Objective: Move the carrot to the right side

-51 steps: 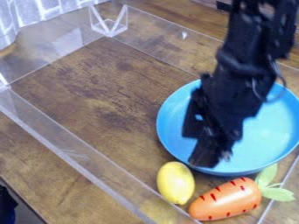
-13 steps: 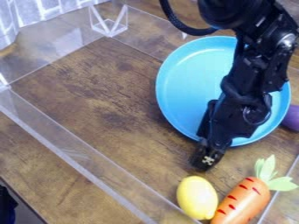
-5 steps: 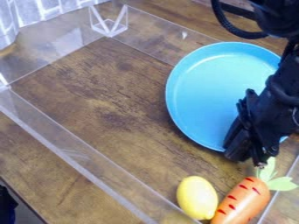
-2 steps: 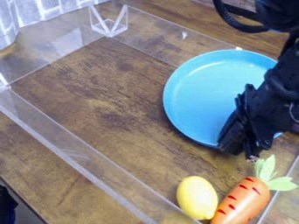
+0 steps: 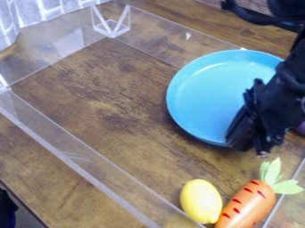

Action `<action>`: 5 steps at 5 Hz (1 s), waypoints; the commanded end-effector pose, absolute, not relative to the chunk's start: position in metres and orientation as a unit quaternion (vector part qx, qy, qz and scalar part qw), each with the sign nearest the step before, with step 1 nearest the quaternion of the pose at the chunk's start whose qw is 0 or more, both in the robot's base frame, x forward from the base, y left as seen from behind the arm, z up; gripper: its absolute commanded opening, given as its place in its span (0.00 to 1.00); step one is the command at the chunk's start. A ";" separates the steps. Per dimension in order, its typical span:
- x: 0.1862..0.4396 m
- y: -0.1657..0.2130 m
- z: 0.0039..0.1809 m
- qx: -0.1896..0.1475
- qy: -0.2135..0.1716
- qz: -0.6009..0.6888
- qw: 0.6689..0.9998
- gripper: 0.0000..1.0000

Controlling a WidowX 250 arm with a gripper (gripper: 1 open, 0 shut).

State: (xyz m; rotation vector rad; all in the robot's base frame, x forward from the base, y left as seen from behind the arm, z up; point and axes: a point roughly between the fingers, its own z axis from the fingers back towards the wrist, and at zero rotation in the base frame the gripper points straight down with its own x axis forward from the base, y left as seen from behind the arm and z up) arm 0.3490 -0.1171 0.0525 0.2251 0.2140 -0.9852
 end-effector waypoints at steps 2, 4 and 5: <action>0.365 -0.132 0.089 0.120 0.066 -0.492 0.860 1.00; 0.361 -0.150 0.062 0.119 0.074 -0.534 0.834 1.00; 0.369 -0.157 0.047 0.118 0.082 -0.525 0.839 1.00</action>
